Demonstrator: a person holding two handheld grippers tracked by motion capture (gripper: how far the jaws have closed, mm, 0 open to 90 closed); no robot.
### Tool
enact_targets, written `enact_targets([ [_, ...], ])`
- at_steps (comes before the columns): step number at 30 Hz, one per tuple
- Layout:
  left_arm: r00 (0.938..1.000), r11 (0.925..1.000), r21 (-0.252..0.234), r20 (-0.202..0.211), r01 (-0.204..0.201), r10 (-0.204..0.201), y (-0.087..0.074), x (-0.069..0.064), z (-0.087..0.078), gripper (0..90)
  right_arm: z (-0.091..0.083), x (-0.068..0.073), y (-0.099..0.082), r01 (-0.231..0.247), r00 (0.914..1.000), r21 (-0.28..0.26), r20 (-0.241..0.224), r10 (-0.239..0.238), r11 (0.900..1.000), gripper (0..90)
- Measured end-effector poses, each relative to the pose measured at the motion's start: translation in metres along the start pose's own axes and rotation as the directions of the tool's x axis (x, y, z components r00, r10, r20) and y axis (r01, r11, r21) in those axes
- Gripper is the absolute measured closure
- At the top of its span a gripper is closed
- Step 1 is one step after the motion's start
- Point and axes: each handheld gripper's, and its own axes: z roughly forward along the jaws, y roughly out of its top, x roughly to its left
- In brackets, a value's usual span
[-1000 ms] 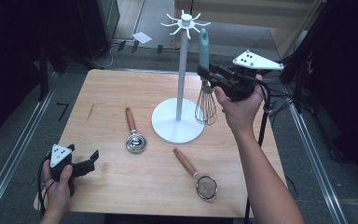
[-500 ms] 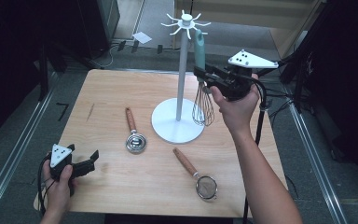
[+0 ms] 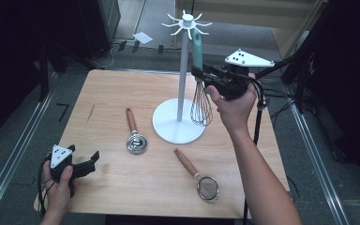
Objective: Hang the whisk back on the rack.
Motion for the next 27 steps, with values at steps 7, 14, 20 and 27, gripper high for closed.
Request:
enact_targets([
  [7,1.0,1.0,0.0,-0.002,-0.001,0.001,0.0,0.0001,0.0,5.9,0.0036,-0.0002,-0.0026,0.0,1.0,0.007,0.005,0.0,1.0,71.2],
  [14,1.0,1.0,0.0,-0.001,0.001,-0.001,0.0,0.0001,0.0,5.9,0.0061,0.0,-0.0046,-0.002,1.0,0.012,0.004,0.002,0.9999,71.2],
  [20,1.0,1.0,0.001,-0.001,0.001,-0.001,0.0,0.0003,-0.0001,5.9,0.0086,-0.0006,-0.0067,0.004,1.0,0.015,0.004,-0.004,0.9999,71.2],
  [27,1.0,1.0,-0.002,0.001,0.003,-0.003,0.0,0.0004,0.0,5.9,0.0083,0.0001,-0.0066,0.005,1.0,0.015,0.005,-0.005,0.9999,71.2],
])
